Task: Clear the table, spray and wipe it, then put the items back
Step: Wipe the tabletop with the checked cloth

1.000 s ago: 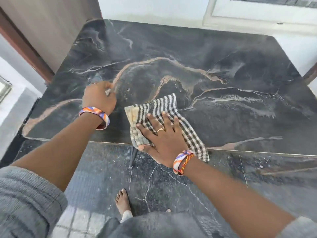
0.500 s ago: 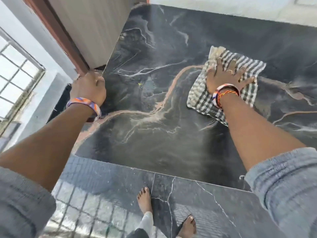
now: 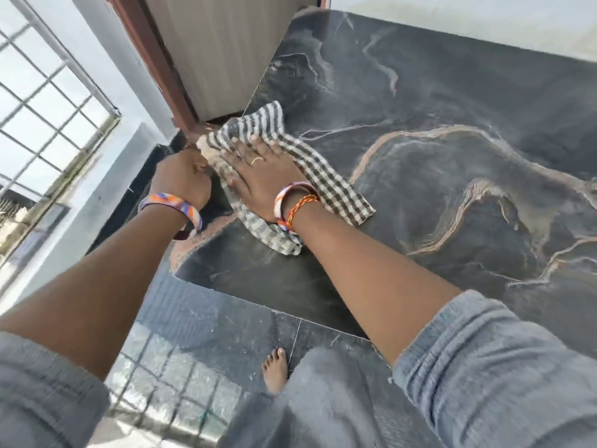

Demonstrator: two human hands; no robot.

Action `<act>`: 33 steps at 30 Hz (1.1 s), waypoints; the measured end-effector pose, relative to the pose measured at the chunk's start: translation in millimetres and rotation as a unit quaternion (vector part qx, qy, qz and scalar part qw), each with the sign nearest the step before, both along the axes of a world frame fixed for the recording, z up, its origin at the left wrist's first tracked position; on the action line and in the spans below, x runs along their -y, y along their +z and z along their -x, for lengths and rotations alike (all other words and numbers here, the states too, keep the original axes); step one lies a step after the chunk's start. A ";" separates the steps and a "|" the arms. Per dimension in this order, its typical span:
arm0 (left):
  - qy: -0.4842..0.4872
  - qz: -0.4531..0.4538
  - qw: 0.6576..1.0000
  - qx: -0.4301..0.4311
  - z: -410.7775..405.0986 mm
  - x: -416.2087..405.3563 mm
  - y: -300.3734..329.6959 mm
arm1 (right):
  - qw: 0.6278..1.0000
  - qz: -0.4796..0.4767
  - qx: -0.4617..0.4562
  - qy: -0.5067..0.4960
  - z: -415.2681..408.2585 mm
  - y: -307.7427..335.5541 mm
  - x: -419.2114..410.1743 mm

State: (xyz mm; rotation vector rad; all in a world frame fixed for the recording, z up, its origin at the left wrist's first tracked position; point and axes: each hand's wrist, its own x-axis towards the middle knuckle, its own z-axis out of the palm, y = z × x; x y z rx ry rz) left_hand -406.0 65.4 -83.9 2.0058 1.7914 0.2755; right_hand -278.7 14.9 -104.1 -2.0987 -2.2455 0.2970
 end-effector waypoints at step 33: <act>-0.541 -0.108 0.833 -0.052 -275.5 355.0 -0.2 | 0.759 0.052 0.006 -0.649 -292.5 -6.8 499.5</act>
